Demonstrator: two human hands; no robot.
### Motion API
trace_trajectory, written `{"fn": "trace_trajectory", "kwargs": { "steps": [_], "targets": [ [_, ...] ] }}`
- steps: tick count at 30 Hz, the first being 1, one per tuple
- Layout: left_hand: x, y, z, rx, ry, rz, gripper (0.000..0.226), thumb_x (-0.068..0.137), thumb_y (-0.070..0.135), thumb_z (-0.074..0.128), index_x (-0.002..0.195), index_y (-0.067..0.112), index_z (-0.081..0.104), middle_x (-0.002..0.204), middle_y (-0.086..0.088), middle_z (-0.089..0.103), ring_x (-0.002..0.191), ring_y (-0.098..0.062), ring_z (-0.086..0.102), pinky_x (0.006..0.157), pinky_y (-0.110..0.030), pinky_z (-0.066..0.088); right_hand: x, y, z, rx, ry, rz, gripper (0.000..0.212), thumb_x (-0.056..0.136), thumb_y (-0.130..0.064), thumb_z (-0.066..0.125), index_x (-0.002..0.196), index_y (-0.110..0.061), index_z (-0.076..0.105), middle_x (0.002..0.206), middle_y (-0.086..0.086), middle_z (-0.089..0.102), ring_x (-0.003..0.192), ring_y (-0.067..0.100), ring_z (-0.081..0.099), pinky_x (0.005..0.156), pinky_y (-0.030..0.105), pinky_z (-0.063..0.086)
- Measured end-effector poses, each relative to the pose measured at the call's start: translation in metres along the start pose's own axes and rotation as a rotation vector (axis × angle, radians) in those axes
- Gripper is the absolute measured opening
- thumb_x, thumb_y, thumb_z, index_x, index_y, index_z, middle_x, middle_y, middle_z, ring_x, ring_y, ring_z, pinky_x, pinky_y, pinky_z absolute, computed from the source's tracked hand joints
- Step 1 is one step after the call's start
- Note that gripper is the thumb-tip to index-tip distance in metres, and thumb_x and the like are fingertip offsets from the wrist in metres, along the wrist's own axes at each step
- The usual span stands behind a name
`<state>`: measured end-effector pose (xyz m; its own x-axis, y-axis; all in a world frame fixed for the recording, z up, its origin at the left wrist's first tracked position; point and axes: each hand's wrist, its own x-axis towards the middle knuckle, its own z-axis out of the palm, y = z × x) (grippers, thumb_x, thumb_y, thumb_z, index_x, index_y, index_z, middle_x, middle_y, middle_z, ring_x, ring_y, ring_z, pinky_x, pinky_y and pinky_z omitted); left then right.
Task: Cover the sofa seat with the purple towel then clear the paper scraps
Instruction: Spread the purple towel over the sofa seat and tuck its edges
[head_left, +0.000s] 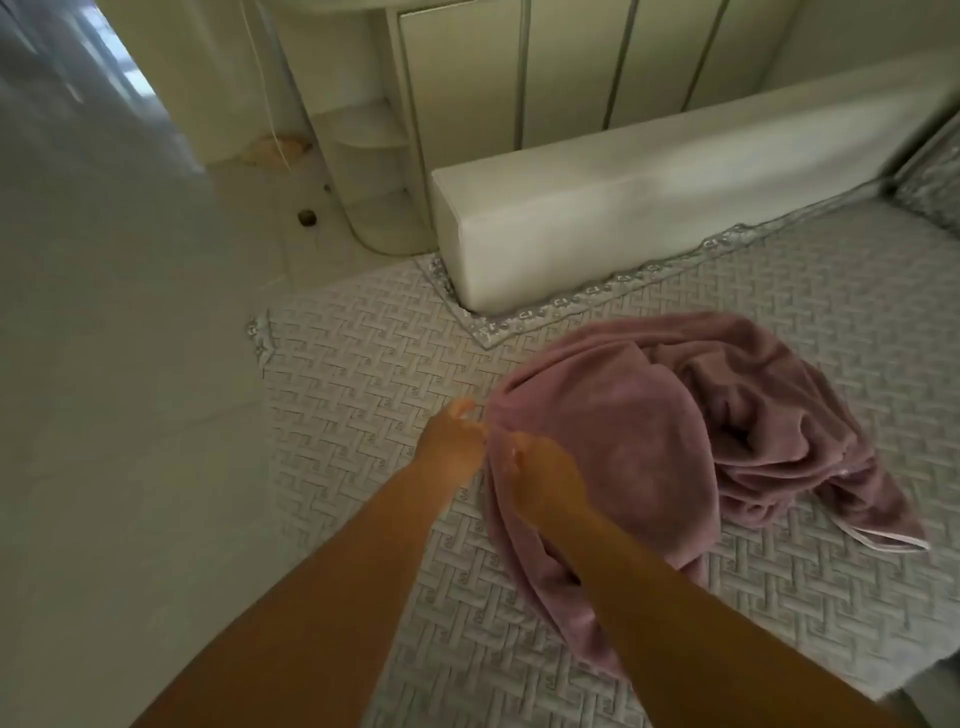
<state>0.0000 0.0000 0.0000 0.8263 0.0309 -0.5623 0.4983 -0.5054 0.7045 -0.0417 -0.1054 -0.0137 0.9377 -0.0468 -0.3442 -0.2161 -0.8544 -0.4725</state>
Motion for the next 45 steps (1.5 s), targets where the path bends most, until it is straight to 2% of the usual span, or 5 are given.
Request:
{"fn": "trace_trajectory", "kwargs": {
  "steps": [17, 22, 28, 38, 45],
  "targets": [
    [0.127, -0.034, 0.073, -0.049, 0.02, -0.239, 0.04, 0.094, 0.016, 0.044, 0.134, 0.012, 0.045, 0.12, -0.011, 0.06, 0.106, -0.025, 0.057, 0.083, -0.03, 0.043, 0.104, 0.052, 0.097, 0.044, -0.077, 0.098, 0.049, 0.088, -0.023, 0.056, 0.131, -0.013, 0.035, 0.131, 0.006, 0.038, 0.121, 0.023, 0.037, 0.098, 0.031, 0.04],
    [0.134, -0.03, 0.066, -0.206, -0.013, -0.203, 0.024, 0.089, 0.026, 0.046, 0.075, 0.016, 0.063, 0.072, -0.003, 0.06, 0.063, -0.013, 0.052, 0.052, -0.023, 0.041, 0.119, 0.048, 0.079, 0.426, 0.066, 0.276, 0.021, 0.088, -0.016, 0.048, 0.109, -0.014, 0.05, 0.099, 0.003, 0.063, 0.086, 0.018, 0.06, 0.072, 0.032, 0.051],
    [0.141, 0.0, 0.034, -0.506, -0.054, -0.412, 0.038, 0.076, 0.048, 0.068, 0.083, 0.01, 0.072, 0.072, -0.009, 0.074, 0.066, -0.022, 0.071, 0.061, -0.033, 0.06, 0.126, 0.006, 0.061, 0.795, 0.215, 0.182, 0.024, 0.079, -0.014, 0.047, 0.099, -0.026, 0.056, 0.069, -0.011, 0.062, 0.063, 0.003, 0.058, 0.055, 0.02, 0.043],
    [0.135, 0.029, -0.035, -0.51, 0.351, -0.008, 0.007, 0.09, 0.023, 0.059, 0.085, 0.024, 0.063, 0.089, 0.0, 0.068, 0.078, -0.012, 0.066, 0.062, -0.024, 0.054, 0.125, -0.017, 0.046, 0.693, 0.451, 0.106, 0.006, 0.087, -0.024, 0.054, 0.089, -0.023, 0.048, 0.098, 0.001, 0.053, 0.074, 0.004, 0.049, 0.057, 0.008, 0.039],
    [0.126, 0.069, -0.067, -0.653, 0.187, 0.152, 0.024, 0.084, 0.007, 0.065, 0.103, 0.022, 0.061, 0.108, -0.008, 0.066, 0.092, -0.02, 0.066, 0.075, -0.031, 0.057, 0.132, -0.059, 0.029, 0.624, 0.289, -0.18, 0.008, 0.087, -0.032, 0.056, 0.086, -0.027, 0.05, 0.075, -0.013, 0.05, 0.064, -0.002, 0.046, 0.059, 0.018, 0.035]
  ]
}}
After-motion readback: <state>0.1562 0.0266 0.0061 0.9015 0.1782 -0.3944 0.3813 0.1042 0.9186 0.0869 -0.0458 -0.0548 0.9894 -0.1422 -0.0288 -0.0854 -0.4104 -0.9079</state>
